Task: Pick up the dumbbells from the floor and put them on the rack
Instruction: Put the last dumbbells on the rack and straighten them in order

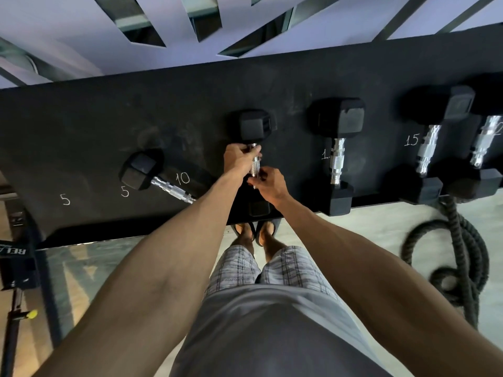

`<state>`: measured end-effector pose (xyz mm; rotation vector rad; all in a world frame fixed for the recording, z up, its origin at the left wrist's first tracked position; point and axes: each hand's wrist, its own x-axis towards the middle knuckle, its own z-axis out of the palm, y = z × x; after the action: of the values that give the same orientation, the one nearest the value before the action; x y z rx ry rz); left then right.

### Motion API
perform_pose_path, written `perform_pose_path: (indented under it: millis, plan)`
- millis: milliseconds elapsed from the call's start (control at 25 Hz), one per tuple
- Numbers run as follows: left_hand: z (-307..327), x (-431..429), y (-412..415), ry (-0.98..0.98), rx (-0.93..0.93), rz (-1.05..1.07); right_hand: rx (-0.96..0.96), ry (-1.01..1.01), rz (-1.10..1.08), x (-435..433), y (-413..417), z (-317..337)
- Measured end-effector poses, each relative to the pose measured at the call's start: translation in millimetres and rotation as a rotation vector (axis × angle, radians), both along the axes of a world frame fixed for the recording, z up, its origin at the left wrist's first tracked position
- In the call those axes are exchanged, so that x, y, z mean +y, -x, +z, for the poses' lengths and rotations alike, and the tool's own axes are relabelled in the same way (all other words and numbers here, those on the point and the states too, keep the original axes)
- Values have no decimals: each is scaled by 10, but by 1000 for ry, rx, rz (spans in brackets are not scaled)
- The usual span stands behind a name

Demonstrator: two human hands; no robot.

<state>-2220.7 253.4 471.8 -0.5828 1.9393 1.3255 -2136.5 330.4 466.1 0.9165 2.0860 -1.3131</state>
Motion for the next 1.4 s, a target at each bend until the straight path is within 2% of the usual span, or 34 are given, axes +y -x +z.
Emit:
perform_pose_path:
  millis: [240,360,520,680,760,840,960,1080,1160,1320,1400]
  plan:
    - [-29,-141,-241,70,-4,-117,-74,2,103,-17,-158,-13]
    - [32,-367,-338,80,-2,-87,20,-164,80,-31,-208,112]
    - [213,-859,-412,41,10,157,218,-329,116,-181,-255,366]
    - [199,-1484,-481,49,29,603,278,-229,287,-624,-132,487]
    - [114,-1804,-512,159,15,720,277,-174,384,-923,-31,442]
    - [54,-2023,-507,171,-31,761,290,-181,478,-1220,51,360]
    - [45,-2144,-385,8,-130,761,262,-223,560,-1563,119,235]
    - [35,-2192,-254,-270,-227,775,123,-292,610,-1782,177,93]
    - [-19,-2211,-186,-332,-255,792,49,-354,617,-1853,208,23]
    - [-90,-2180,-146,-247,-181,747,36,-354,533,-1880,231,-24]
    - [-69,-2146,-121,-216,-157,658,42,-341,483,-1887,225,-33]
